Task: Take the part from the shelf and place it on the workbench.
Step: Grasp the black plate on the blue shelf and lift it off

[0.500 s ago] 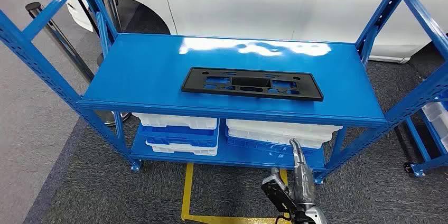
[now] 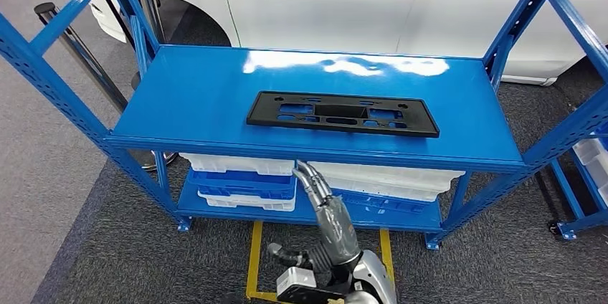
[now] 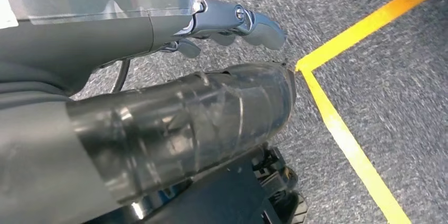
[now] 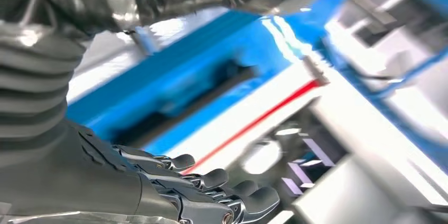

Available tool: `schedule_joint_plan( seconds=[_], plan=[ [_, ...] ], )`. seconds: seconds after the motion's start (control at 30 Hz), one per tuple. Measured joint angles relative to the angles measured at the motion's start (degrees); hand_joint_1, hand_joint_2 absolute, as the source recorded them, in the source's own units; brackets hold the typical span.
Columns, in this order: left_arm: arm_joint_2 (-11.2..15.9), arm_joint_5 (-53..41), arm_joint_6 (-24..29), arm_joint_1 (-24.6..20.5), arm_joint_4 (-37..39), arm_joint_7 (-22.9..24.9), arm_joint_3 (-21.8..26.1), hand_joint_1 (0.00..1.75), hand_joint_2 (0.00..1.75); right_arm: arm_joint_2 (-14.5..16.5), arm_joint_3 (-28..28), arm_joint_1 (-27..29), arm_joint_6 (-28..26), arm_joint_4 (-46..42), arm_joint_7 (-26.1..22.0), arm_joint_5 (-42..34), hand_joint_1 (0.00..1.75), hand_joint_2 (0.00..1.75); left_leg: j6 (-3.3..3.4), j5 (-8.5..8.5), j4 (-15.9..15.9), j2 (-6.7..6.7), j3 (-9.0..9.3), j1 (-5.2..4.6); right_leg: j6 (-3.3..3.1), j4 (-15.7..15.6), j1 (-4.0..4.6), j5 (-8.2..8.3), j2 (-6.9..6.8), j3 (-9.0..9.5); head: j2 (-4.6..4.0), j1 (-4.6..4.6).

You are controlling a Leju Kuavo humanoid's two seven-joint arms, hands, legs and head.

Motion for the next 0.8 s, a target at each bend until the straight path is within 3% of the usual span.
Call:
schedule_joint_plan(
  seconds=[0.2,0.57,0.8],
  plan=[
    [-0.18,-1.91,-0.33,-0.40,0.06,0.21,0.00,0.00,0.00,-0.47,6.69,-1.63,-0.80,-2.05,-0.52,0.10,0.00,1.75,0.00,0.00,0.00,0.00,0.00,0.00,0.00,-0.01,0.00,0.00,0.00,0.00,0.00,0.01],
    [-0.19,-2.35,-0.47,-0.53,0.07,0.45,-0.11,0.00,0.00,-1.01,8.90,-2.44,-1.60,-2.61,-0.78,-1.07,0.00,1.75,0.00,0.00,0.00,0.00,-0.01,0.00,0.00,-0.03,0.00,0.00,0.00,0.00,0.00,0.01],
    [-0.19,-2.99,-0.64,-1.05,0.08,0.95,-0.54,0.00,0.00,-1.56,11.32,-4.22,1.53,-2.53,-2.07,-3.32,0.00,1.75,0.00,0.00,0.01,0.00,-0.01,0.00,0.00,-0.03,0.00,0.01,0.00,0.00,0.00,0.01]
  ],
)
